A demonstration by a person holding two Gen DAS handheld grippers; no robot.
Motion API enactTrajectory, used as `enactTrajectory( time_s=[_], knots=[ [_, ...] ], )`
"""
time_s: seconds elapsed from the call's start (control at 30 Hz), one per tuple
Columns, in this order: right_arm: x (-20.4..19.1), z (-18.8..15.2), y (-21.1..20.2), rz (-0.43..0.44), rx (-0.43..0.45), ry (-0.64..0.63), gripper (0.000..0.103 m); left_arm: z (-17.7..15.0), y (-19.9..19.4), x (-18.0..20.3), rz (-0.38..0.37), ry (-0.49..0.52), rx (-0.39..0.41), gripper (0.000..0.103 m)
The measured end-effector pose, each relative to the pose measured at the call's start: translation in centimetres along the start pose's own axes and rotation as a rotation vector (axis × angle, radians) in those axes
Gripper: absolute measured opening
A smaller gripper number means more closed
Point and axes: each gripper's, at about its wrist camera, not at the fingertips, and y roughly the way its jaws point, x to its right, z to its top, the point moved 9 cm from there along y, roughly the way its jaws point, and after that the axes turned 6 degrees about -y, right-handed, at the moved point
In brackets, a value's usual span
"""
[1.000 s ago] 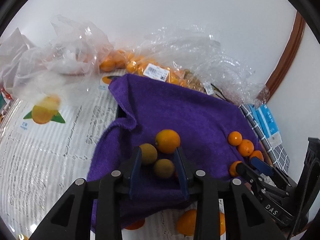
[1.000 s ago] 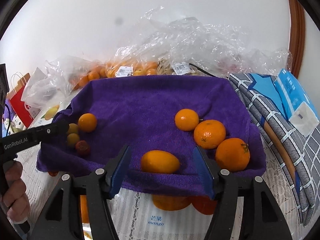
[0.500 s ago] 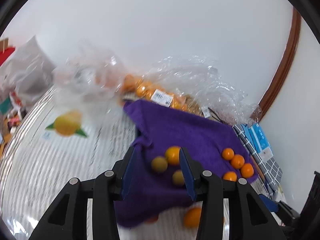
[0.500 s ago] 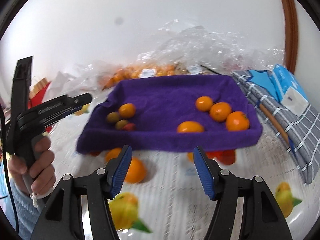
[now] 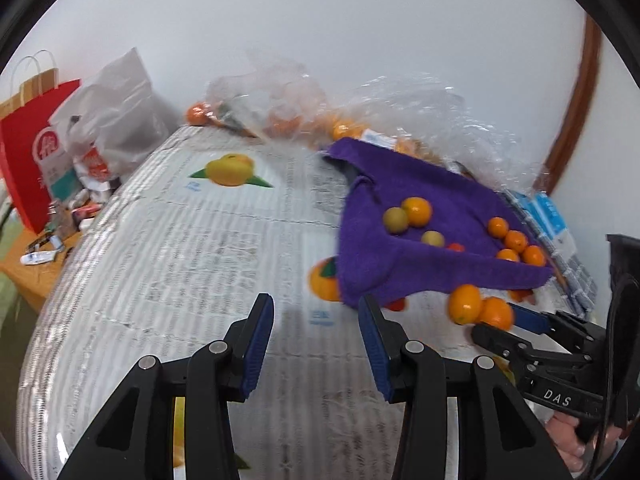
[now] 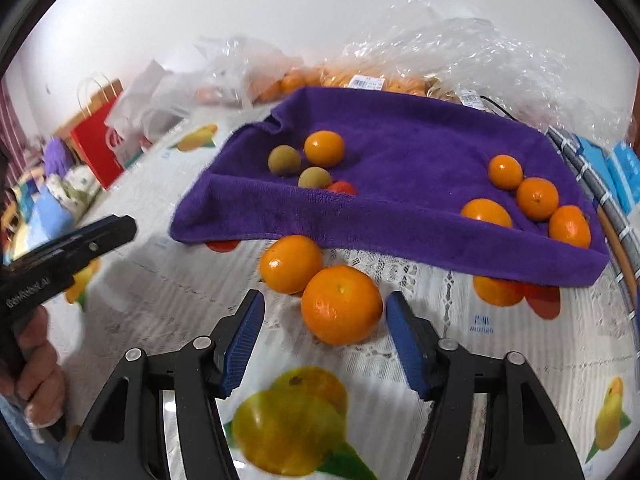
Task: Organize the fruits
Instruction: 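Grasp an orange with the right tool while the left grasps another orange, then carry both oranges onto the purple towel and open both tools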
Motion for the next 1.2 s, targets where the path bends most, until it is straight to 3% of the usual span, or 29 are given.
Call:
enactTrajectory(
  time_s=[0.13, 0.3, 0.5, 0.67, 0.77, 0.93, 1.07, 1.1, 1.13, 1.2],
  knots=[
    [0.2, -0.3, -0.2, -0.073, 0.012, -0.032, 0.041, 0.0, 0.3, -0.2, -0.003, -0.014, 0.000, 0.042],
    [1.9, -1.3, -2.9, -0.059, 0.055, 0.022, 0.041, -0.7, 0.4, 1.4, -0.028, 0.056, -0.015, 0.042],
    [6.0, -3.9, -6.2, -0.131, 0.077, 0.121, 0.041, -1.3, 0.3, 2.5, -0.076, 0.077, -0.036, 0.042],
    [8.4, -5.7, -7.4, -0.154, 0.103, 0.179, 0.041, -3.2, 0.3, 5.3, -0.144, 0.174, -0.103, 0.041],
    [9.7, -6.5, -8.3, -0.174, 0.118, 0.192, 0.041, -3.8, -0.1, 8.5, -0.238, 0.188, -0.157, 0.042],
    [11.6, -7.8, -9.3, -0.175, 0.131, 0.230, 0.041, -3.6, 1.9, 13.1, -0.174, 0.303, -0.140, 0.042],
    [12.5, -8.7, -10.5, -0.196, 0.140, 0.235, 0.041, -4.2, 4.8, 14.1, -0.072, 0.283, -0.186, 0.042],
    [12.6, -8.7, -10.9, -0.204, 0.144, 0.228, 0.041, -4.3, 5.3, 14.2, -0.058, 0.273, -0.193, 0.040],
    [12.7, -8.8, -11.2, -0.213, 0.150, 0.219, 0.041, -4.4, 5.5, 14.2, -0.049, 0.261, -0.189, 0.031],
    [12.8, -8.7, -11.9, -0.230, 0.162, 0.200, 0.041, -4.3, 5.3, 14.2, -0.052, 0.246, -0.171, 0.031]
  ],
)
